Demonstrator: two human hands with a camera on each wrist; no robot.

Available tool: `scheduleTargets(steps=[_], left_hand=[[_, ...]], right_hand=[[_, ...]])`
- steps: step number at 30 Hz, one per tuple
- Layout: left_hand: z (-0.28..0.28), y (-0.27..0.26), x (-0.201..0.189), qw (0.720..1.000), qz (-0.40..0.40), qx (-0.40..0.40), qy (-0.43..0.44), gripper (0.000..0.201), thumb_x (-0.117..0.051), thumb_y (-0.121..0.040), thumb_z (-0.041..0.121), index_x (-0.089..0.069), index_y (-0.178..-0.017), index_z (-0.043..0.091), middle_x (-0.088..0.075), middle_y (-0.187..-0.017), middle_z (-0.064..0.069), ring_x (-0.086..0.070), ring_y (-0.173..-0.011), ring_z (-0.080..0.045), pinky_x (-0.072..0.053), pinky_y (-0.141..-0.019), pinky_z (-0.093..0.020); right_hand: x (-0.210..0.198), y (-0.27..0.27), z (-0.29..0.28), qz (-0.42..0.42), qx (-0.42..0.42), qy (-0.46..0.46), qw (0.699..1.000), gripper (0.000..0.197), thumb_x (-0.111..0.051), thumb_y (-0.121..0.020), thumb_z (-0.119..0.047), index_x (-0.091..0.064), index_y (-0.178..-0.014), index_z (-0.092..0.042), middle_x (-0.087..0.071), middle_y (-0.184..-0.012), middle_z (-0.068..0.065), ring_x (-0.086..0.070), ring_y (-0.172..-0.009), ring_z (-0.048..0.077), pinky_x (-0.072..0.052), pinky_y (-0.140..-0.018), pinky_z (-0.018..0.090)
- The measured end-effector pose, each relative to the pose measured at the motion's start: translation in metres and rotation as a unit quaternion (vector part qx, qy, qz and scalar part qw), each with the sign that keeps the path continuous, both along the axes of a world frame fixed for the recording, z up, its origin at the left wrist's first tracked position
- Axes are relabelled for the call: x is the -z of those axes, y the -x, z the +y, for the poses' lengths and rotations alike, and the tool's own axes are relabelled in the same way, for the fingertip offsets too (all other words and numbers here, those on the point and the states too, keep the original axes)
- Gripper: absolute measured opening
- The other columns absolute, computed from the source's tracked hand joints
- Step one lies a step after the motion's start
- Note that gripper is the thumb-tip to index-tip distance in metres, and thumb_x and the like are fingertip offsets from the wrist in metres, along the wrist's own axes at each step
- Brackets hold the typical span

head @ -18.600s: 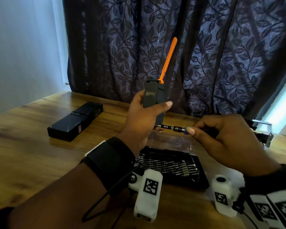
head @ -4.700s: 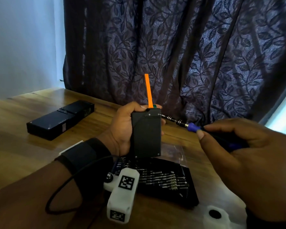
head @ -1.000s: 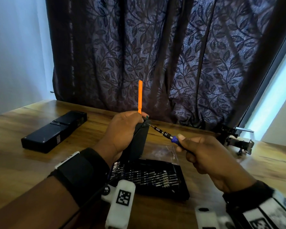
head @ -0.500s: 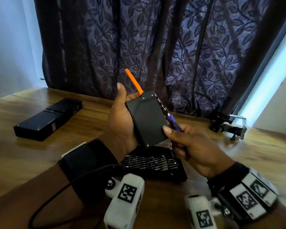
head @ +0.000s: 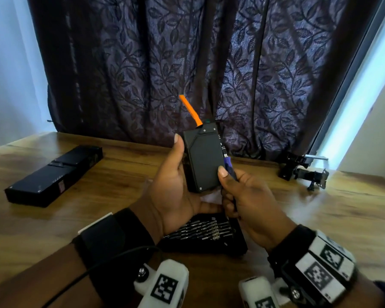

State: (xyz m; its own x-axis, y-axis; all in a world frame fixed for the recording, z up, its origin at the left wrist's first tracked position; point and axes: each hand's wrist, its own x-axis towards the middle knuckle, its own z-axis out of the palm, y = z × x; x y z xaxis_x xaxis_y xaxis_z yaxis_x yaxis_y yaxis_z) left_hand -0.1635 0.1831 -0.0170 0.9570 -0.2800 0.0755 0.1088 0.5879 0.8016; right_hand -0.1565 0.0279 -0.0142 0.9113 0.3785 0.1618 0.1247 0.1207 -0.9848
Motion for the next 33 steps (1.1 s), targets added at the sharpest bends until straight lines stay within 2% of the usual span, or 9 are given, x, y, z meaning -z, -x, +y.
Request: scheduleTargets(steps=[2, 4, 6, 8, 11, 14, 19, 28, 33], left_hand=[[0.001, -0.001, 0.003, 1.000, 0.006, -0.001, 0.019, 0.093, -0.024, -0.088, 0.086, -0.071, -0.130, 0.018, -0.068, -0.135, -0.015, -0.067, -0.119, -0.039, -0.055, -0.093, -0.063], [0.000, -0.001, 0.004, 0.999, 0.015, -0.028, 0.022, 0.090, -0.026, -0.090, 0.084, -0.068, -0.134, 0.017, -0.070, -0.132, -0.014, -0.070, -0.115, -0.036, -0.062, -0.084, -0.054], [-0.001, 0.000, 0.004, 0.997, 0.027, -0.059, 0.031, 0.085, -0.030, -0.091, 0.081, -0.069, -0.131, 0.017, -0.072, -0.128, -0.013, -0.073, -0.106, -0.031, -0.064, -0.069, -0.041], [0.001, -0.001, 0.000, 0.994, 0.030, -0.090, 0.053, 0.084, -0.033, -0.091, 0.080, -0.071, -0.128, 0.014, -0.069, -0.131, -0.016, -0.066, -0.111, -0.037, -0.063, -0.061, -0.035], [0.011, -0.004, -0.007, 0.985, 0.011, -0.142, 0.098, 0.080, -0.034, -0.091, 0.079, -0.081, -0.108, 0.017, -0.072, -0.125, -0.017, -0.071, -0.106, -0.039, -0.064, -0.070, -0.038], [0.024, -0.006, -0.014, 0.974, -0.020, -0.169, 0.152, 0.081, -0.035, -0.092, 0.079, -0.082, -0.103, 0.014, -0.074, -0.116, -0.019, -0.072, -0.102, -0.045, -0.054, -0.099, -0.050], [0.038, -0.007, -0.021, 0.969, -0.010, -0.175, 0.171, 0.088, -0.035, -0.088, 0.085, -0.069, -0.124, 0.012, -0.071, -0.116, -0.019, -0.068, -0.102, -0.051, -0.061, -0.063, -0.033], [0.033, -0.006, -0.018, 0.970, -0.018, -0.195, 0.147, 0.087, -0.033, -0.090, 0.084, -0.069, -0.126, 0.013, -0.070, -0.118, -0.020, -0.067, -0.103, -0.051, -0.061, -0.063, -0.034], [0.031, -0.006, -0.018, 0.968, -0.028, -0.204, 0.142, 0.086, -0.032, -0.092, 0.082, -0.070, -0.126, 0.012, -0.069, -0.117, -0.022, -0.067, -0.102, -0.051, -0.062, -0.060, -0.034]], right_hand=[[0.000, 0.000, 0.002, -0.015, -0.008, 0.004, 1.000, 0.019, -0.054, -0.105, -0.020, -0.072, -0.106, -0.013, -0.077, -0.082, 0.005, -0.075, -0.070, 0.025, -0.061, -0.063, 0.031], [0.003, -0.003, 0.001, -0.064, 0.058, 0.058, 0.995, 0.022, -0.065, -0.100, -0.026, -0.067, -0.120, -0.018, -0.079, -0.103, 0.007, -0.077, -0.089, 0.029, -0.062, -0.084, 0.049], [0.001, -0.008, -0.004, -0.101, 0.124, 0.071, 0.985, 0.019, -0.069, -0.097, -0.032, -0.064, -0.114, -0.026, -0.077, -0.085, -0.003, -0.071, -0.072, 0.013, -0.063, -0.066, 0.037], [-0.011, -0.005, -0.012, -0.131, 0.127, 0.065, 0.981, 0.003, -0.061, -0.102, -0.025, -0.064, -0.102, -0.026, -0.064, -0.063, -0.005, -0.053, -0.052, 0.007, -0.044, -0.045, 0.019], [-0.024, 0.003, -0.027, -0.309, 0.138, 0.144, 0.930, 0.016, -0.063, -0.099, -0.023, -0.074, -0.088, -0.028, -0.068, -0.065, -0.001, -0.054, -0.051, 0.006, -0.042, -0.049, 0.018], [-0.034, 0.020, -0.028, -0.398, 0.147, 0.206, 0.882, 0.013, -0.075, -0.085, -0.027, -0.077, -0.087, -0.039, -0.075, -0.076, -0.019, -0.069, -0.067, 0.002, -0.049, -0.058, 0.011], [-0.034, 0.026, -0.022, -0.421, 0.136, 0.225, 0.868, 0.021, -0.080, -0.080, -0.021, -0.075, -0.085, -0.041, -0.070, -0.083, -0.038, -0.068, -0.075, -0.012, -0.045, -0.061, 0.000], [-0.035, 0.027, -0.019, -0.430, 0.130, 0.239, 0.861, 0.024, -0.080, -0.080, -0.022, -0.072, -0.085, -0.044, -0.065, -0.080, -0.046, -0.067, -0.077, -0.016, -0.044, -0.063, -0.001], [-0.034, 0.026, -0.020, -0.427, 0.129, 0.234, 0.864, 0.024, -0.080, -0.080, -0.023, -0.072, -0.085, -0.044, -0.068, -0.080, -0.040, -0.069, -0.074, -0.010, -0.045, -0.061, 0.001]])
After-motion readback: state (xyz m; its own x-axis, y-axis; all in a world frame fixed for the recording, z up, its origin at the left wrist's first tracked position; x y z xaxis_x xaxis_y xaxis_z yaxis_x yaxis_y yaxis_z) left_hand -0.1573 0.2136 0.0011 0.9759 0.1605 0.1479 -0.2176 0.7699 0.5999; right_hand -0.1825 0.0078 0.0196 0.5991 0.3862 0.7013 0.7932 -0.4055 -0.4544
